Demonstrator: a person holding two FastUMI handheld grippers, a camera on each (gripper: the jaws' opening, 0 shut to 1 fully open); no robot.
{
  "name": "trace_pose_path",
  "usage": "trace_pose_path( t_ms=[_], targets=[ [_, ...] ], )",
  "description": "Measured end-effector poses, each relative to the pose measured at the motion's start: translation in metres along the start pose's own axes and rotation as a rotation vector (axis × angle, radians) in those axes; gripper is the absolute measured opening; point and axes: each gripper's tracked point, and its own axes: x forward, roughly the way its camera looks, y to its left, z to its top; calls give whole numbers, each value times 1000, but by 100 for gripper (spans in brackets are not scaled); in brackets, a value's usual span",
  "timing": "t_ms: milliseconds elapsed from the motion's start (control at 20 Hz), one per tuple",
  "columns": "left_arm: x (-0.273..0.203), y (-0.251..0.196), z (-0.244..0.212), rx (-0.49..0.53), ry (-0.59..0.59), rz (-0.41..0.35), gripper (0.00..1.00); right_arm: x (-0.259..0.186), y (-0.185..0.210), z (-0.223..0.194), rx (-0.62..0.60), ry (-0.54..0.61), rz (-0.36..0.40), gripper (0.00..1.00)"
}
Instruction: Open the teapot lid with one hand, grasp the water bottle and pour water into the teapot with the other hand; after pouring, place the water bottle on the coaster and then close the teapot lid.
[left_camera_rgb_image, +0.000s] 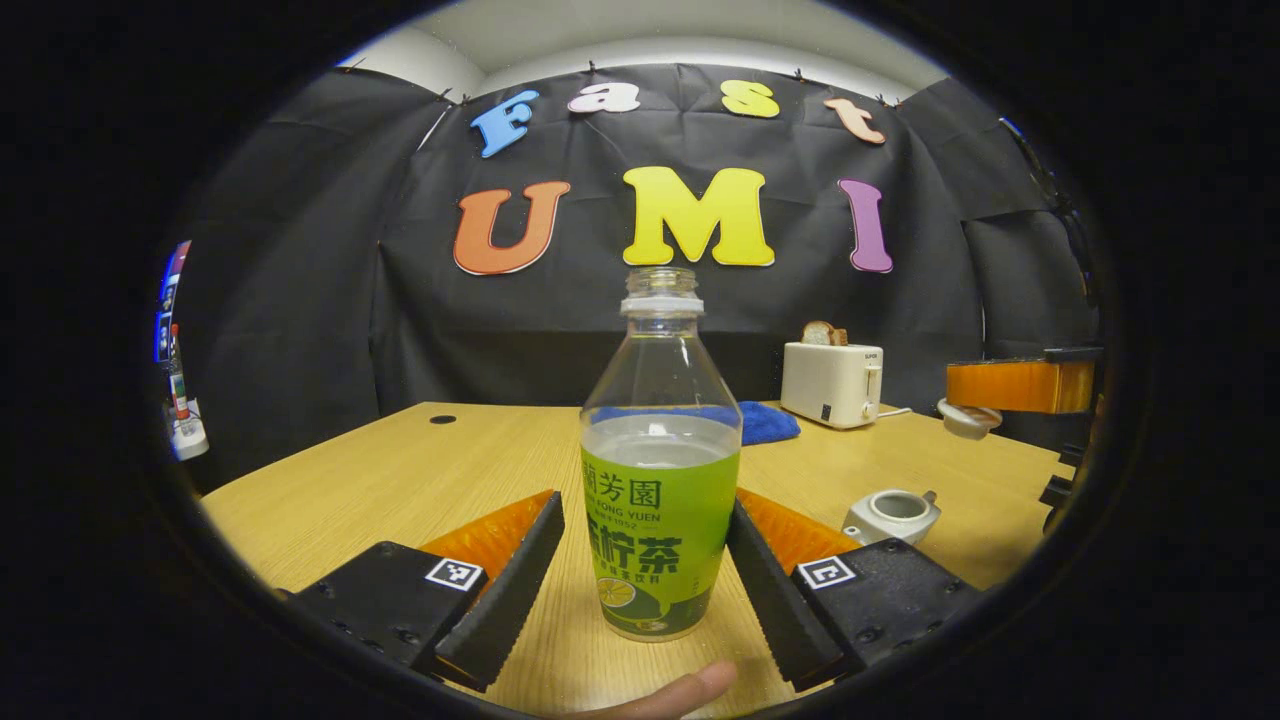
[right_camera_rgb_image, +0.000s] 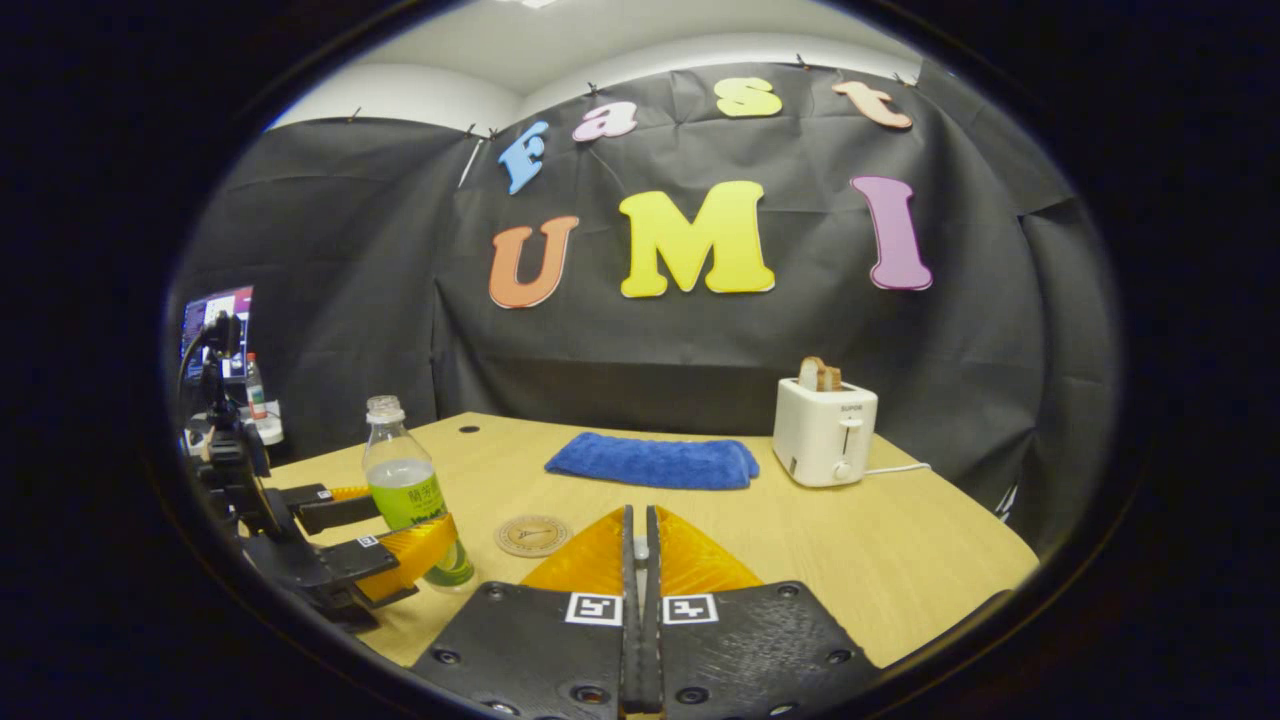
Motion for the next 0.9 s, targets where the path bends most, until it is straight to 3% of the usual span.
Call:
trace_pose_path(
  t_ms=[150, 300, 750, 900],
  targets=[
    [1, -1, 10, 8, -45, -6, 98, 1, -4, -1, 4, 3, -6, 0],
    [3, 4, 7, 33, -34, 5, 80, 1, -5, -1, 12, 8, -6, 0],
    [6, 33, 27, 91, -7, 123, 78, 2, -15, -2, 8, 13, -19, 0],
    [10, 46, 33, 161, 31, 167, 77, 2, -20, -3, 11, 22, -25, 0]
  ],
)
